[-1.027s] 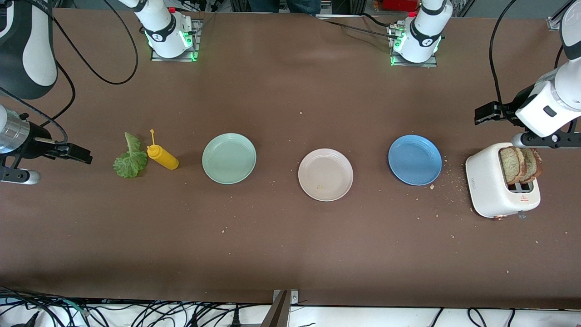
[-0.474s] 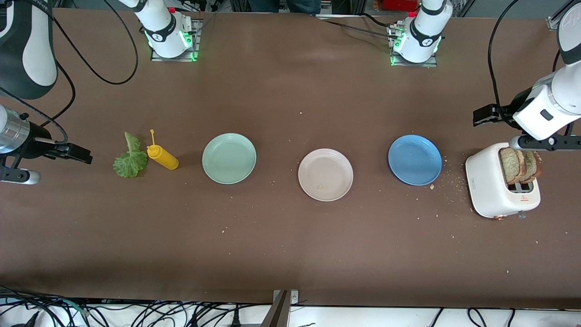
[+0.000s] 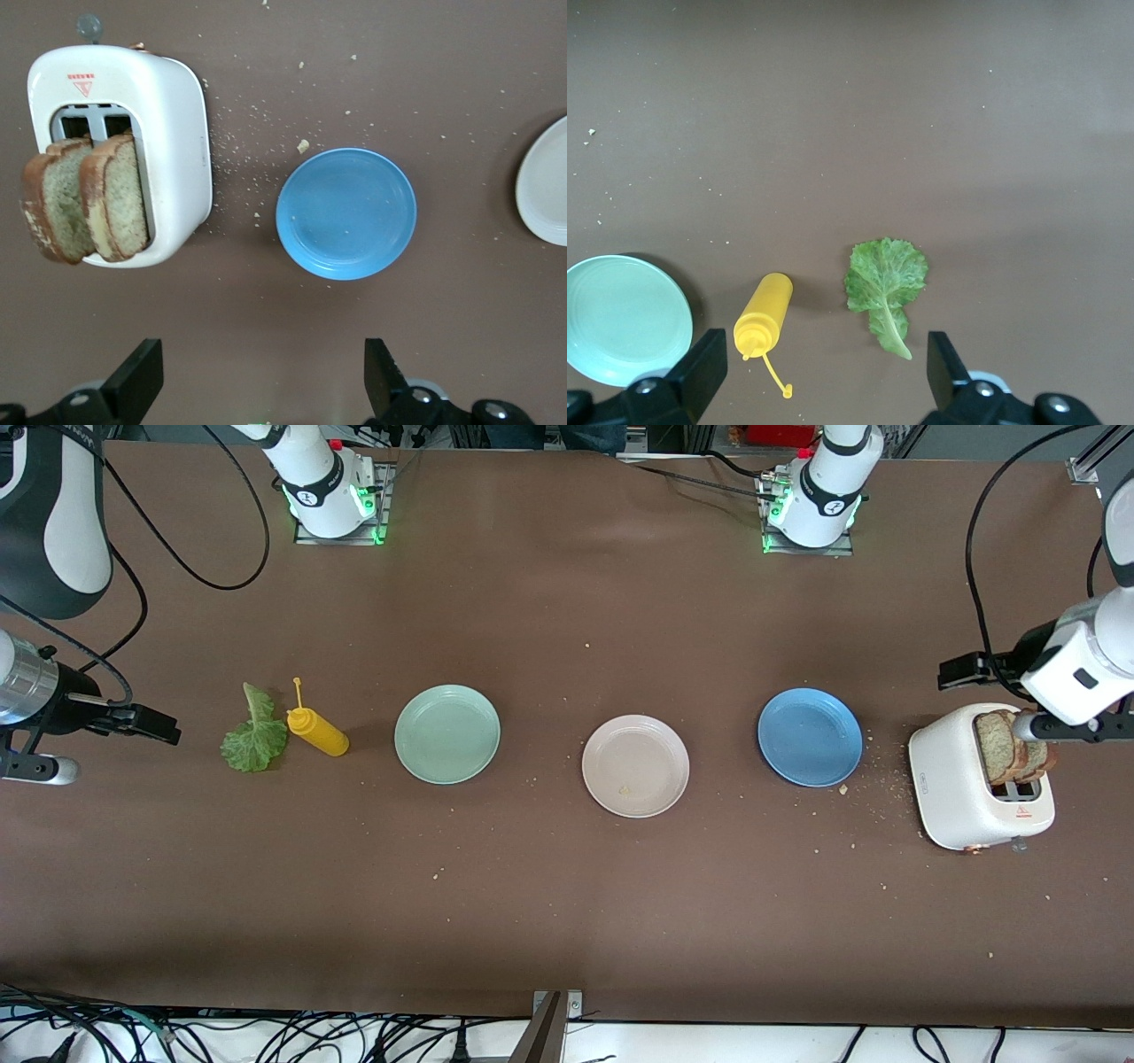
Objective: Make sandwich in beige plate with both arms
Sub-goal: 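Reach the left gripper down to the toaster and grasp a bread slice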
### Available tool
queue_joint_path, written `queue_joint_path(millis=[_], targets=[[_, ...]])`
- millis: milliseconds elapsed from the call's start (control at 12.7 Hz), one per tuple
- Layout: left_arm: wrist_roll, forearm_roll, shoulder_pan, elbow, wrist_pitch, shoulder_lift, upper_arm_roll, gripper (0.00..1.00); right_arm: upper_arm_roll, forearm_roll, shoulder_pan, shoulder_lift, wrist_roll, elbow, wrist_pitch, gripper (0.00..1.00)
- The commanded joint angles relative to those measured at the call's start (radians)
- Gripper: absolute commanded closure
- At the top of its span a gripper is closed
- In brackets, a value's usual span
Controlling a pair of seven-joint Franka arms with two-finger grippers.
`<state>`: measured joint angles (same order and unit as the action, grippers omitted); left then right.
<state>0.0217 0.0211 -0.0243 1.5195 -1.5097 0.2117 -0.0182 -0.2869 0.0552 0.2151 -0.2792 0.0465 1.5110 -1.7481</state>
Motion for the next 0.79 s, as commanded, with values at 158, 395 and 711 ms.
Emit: queue_joint_path(millis=[158,395,711], targets=[[0.121,-0.01,-0.106,-0.007,-0.095,0.081,0.003,0.0,0.002,0.018,-0.006,-0.006,0.009,-0.015,0.016,0.0],[0.145,-0.01,-0.15,-0.004,-0.15,0.119,0.003,0.0,0.002,0.018,-0.006,-0.006,0.009,-0.014,0.016,0.0],[0.149,-0.01,-0.158,0.042,-0.253,0.166,0.001,0.0,0.002,0.018,-0.006,-0.006,0.009,-0.014,0.016,0.0]])
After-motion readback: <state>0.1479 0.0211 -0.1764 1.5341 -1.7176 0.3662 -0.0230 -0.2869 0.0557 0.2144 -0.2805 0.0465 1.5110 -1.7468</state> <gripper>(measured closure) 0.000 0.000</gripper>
